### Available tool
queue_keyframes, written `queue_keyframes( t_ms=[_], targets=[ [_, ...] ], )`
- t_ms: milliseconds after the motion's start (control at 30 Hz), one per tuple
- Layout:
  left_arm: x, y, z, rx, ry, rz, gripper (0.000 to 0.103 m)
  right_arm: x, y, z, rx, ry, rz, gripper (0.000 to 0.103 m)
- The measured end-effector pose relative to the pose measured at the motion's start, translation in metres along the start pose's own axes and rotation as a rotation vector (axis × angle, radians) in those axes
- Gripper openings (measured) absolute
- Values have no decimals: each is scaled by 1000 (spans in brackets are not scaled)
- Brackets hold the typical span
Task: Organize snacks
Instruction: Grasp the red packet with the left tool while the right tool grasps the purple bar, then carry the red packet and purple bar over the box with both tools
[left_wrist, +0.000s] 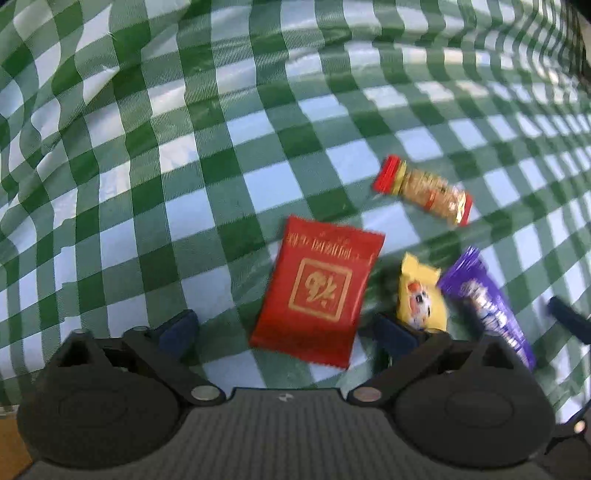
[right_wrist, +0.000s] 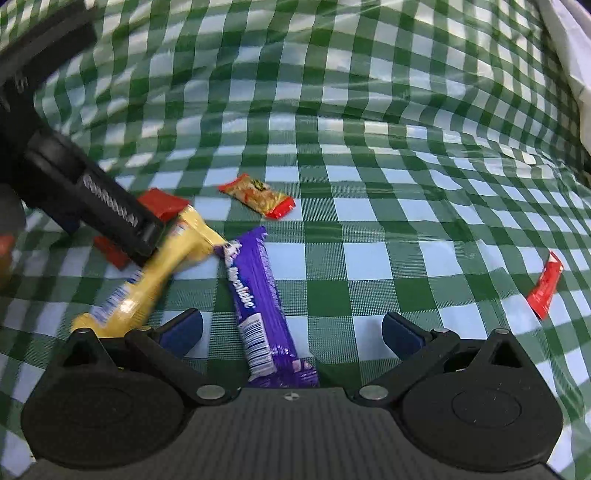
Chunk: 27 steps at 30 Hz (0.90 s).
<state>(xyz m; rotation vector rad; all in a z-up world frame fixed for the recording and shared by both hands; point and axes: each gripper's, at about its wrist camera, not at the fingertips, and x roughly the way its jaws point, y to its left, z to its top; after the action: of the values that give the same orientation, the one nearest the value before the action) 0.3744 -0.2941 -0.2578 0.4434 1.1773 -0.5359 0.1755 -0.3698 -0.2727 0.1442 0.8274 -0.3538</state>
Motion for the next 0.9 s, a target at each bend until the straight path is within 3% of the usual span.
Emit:
queue_keyframes(
  t_ms=[33,67,100,133,167,333,500,733,900],
  targets=[
    [-3,2,0,-13,-15,-26,74,0,0,0,0,-10,11,98],
    [-9,3,0,-19,-36,-36,49,-3,0,-2,-8,-27,22,83],
    [-13,3,0,-17,-44,-40,48,-6,1,-2,-23,-44,42,59],
    [-14,3,0,-28,-36,-46,46,-9,3,-2,-39,-52,66,46],
    [-15,5,-1,-45,-26,-51,44,-11,5,-2,-54,-53,71,25],
    [-46,4,-18,-57,-73,-4,41,-30,4,1,-11,-59,70,25],
    [-109,-3,-53,-55,-166,23,41,-72,-10,5,115,-92,47,26],
    [-206,-11,-124,-61,-273,-47,41,-167,-4,-3,183,-165,44,26],
    [-259,-6,-189,-76,-301,-77,41,-238,25,-17,177,-194,102,26]
  ],
)
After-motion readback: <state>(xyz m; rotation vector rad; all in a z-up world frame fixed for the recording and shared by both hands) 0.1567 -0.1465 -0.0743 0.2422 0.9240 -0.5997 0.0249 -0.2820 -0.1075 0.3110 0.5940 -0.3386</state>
